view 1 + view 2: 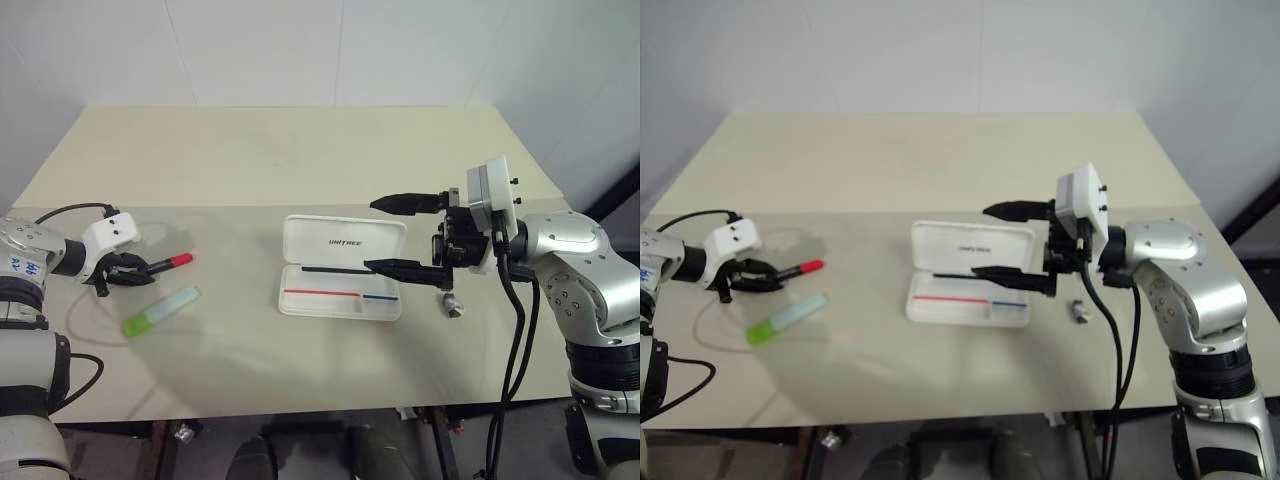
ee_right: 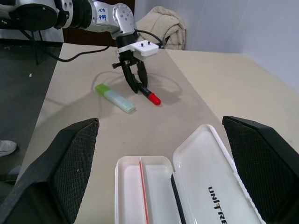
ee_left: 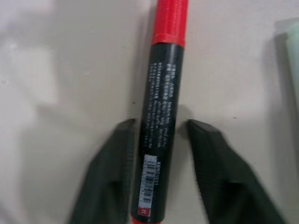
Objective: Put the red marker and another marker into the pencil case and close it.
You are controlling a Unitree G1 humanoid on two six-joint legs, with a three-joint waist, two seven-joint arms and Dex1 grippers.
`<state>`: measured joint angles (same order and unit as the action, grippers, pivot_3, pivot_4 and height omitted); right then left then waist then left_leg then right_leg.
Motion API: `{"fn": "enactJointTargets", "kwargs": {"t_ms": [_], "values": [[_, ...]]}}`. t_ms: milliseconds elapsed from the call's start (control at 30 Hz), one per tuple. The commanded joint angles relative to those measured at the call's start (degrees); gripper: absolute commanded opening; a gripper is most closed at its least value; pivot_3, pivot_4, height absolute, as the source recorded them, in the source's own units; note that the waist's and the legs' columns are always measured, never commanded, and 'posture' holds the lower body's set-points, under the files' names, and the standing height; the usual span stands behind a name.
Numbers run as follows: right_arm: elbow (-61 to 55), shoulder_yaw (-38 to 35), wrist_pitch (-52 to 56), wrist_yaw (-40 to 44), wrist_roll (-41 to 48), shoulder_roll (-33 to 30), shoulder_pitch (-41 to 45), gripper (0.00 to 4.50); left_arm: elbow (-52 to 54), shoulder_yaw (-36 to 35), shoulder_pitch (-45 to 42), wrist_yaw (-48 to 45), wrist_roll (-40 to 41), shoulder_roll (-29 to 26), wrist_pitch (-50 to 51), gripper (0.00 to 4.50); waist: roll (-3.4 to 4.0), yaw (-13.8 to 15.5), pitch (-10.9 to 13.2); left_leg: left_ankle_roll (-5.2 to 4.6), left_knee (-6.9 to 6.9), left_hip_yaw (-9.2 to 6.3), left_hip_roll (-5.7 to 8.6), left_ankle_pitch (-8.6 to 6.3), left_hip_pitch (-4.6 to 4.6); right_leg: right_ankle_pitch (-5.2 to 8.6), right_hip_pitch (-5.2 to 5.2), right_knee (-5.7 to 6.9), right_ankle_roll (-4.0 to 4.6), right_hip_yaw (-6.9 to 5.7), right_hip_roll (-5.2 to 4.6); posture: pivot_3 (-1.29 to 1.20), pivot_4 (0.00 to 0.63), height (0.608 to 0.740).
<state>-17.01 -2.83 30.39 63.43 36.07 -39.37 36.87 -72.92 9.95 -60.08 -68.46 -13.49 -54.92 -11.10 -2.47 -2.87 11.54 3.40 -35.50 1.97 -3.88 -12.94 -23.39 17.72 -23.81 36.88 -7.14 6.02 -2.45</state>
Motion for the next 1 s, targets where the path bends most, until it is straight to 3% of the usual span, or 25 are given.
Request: {"fn": "enactJointTargets", "kwargs": {"t_ms": [33,300,433,600,800,1000], "values": [[-2.12,-2.45,-0.38,-0.50,1.46,-1.19,0.42,4.50,-0.71,-0.60,-0.05,1.02,-0.45,0.02,-0.58,0.56,0.00,0.00,0.00,0.00,-0.04,0.00,0.00,0.00,0.00,0.00,0.00,0.04,0.00,0.00,0.00,0.00,0.150,0.740],[-0.87,-1.42,-1.43,-0.12,0.58,-1.33,0.44,4.50,3.01,-1.09,-2.99,-4.13,0.62,-0.76,-4.97,0.56,-0.03,0.12,0.02,0.00,-0.19,0.00,0.00,0.00,-0.05,-0.03,0.05,0.00,-0.05,0.02,-0.01,0.00,0.150,0.740],[0.00,-0.98,-1.94,0.34,0.12,-1.15,0.65,4.50,7.40,-3.67,-5.68,-10.46,4.62,0.02,-0.27,0.56,-0.11,0.29,0.06,-0.01,-0.17,0.00,0.00,-0.01,-0.18,-0.03,-0.03,-0.04,-0.05,0.01,0.00,0.00,0.150,0.740],[1.85,-0.01,-2.51,1.05,-0.12,-0.20,1.33,4.50,31.88,-4.92,-0.27,-21.16,12.63,0.54,15.33,0.56,-0.11,0.25,0.06,-0.04,-0.15,0.00,0.00,-0.04,-0.20,-0.03,-0.03,-0.09,-0.06,0.02,-0.01,0.00,0.150,0.740],[4.42,0.77,-4.64,2.23,-1.81,0.38,1.63,4.50,61.37,-4.77,9.93,-21.31,22.07,-0.70,35.66,0.56,-0.11,-0.60,0.07,-0.04,-0.17,0.00,-0.04,-0.04,-0.14,0.00,-0.04,0.06,-0.12,0.15,0.04,0.00,0.150,0.740],[5.24,0.51,-5.37,2.17,-2.59,0.20,1.43,4.50,70.75,-2.21,10.34,-15.73,24.20,2.30,42.96,0.56,-0.11,-0.40,0.07,-0.06,-0.48,-0.01,-0.02,-0.05,-0.08,-0.04,0.08,0.15,-0.20,0.26,0.10,0.00,0.150,0.740]]}}
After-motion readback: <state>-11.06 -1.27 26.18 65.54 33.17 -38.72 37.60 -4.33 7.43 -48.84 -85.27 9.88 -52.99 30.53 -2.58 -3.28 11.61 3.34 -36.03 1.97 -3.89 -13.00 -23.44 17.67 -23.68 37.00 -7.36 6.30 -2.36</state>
